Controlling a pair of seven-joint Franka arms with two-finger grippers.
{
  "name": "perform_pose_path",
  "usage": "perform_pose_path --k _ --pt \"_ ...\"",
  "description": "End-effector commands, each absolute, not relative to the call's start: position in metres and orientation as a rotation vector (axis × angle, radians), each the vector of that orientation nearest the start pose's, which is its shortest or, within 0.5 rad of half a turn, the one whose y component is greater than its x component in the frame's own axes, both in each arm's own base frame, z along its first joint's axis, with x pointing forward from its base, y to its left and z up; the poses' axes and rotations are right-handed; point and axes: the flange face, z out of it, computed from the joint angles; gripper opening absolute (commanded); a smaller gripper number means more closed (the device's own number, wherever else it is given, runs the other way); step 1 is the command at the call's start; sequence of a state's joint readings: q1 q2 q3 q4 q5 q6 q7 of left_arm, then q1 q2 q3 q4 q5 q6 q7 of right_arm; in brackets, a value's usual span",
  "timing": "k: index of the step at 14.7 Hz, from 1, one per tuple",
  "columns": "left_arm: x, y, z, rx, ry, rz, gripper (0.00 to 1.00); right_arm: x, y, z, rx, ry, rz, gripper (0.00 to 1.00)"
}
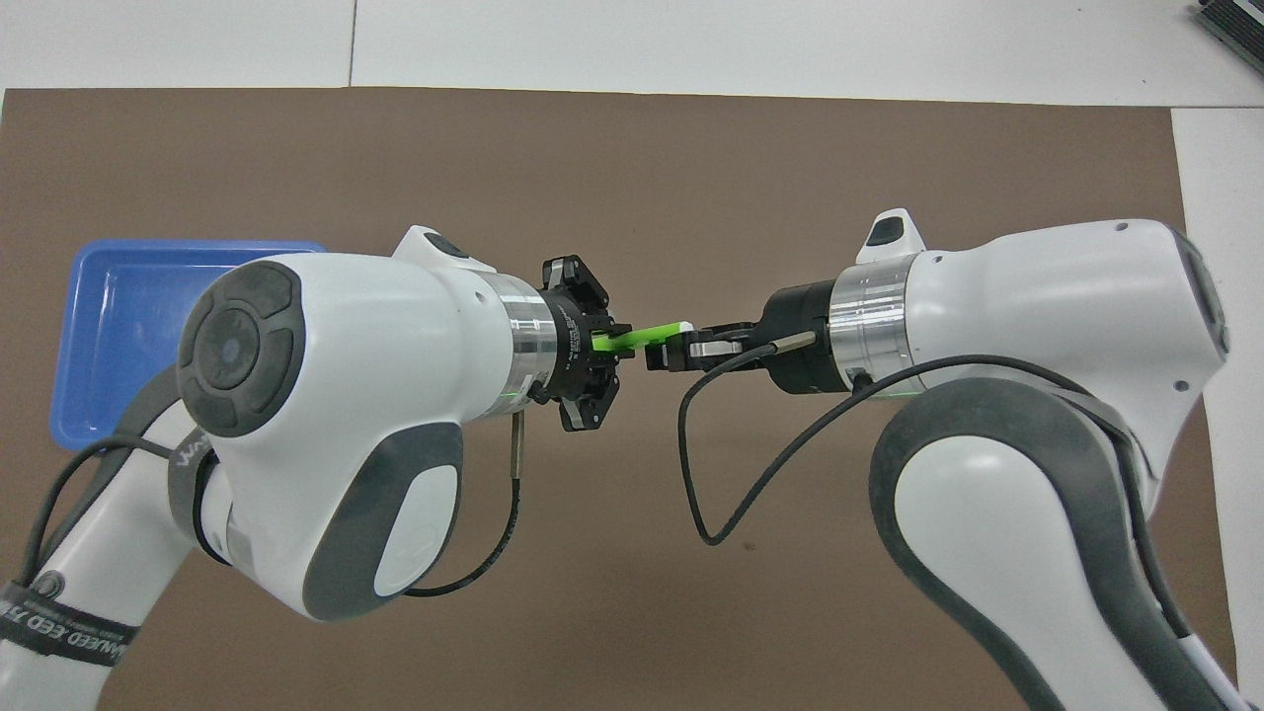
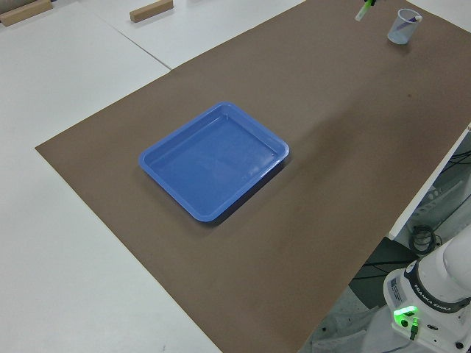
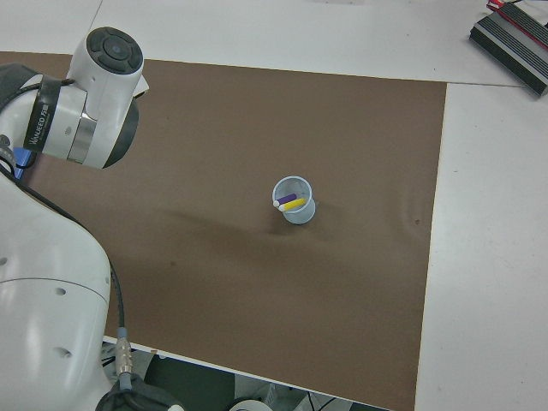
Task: Transfer and insert pens with both arms
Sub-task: 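Grasp the green pen tip with the right gripper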
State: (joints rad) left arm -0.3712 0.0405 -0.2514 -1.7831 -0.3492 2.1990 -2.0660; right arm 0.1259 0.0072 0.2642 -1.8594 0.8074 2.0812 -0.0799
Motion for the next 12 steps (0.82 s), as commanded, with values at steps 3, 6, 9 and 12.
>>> perform_pose_path --k 3,6,9,12 --pt "0.4700 -0.3794 0.5672 1.897 1.900 -0.350 0.00 0.5344 0.2593 0.5467 -2.351 -0.132 -0.145 0.43" --pt "0.4700 -0.3794 0.5672 1.898 1.899 -0.349 0.00 0.5358 0.2586 0.5467 -2.351 -0.136 -0.161 0.70" --pt "0.4694 -0.3793 0.5678 1.904 1.894 -0.348 0.00 0.5387 0.2544 0.5452 -2.352 -0.139 -0.171 0.69" --pt "0.4689 -0.3800 0.5679 1.906 1.890 -0.347 0.00 0.5368 0.2576 0.5460 -2.351 -0.142 -0.167 0.42"
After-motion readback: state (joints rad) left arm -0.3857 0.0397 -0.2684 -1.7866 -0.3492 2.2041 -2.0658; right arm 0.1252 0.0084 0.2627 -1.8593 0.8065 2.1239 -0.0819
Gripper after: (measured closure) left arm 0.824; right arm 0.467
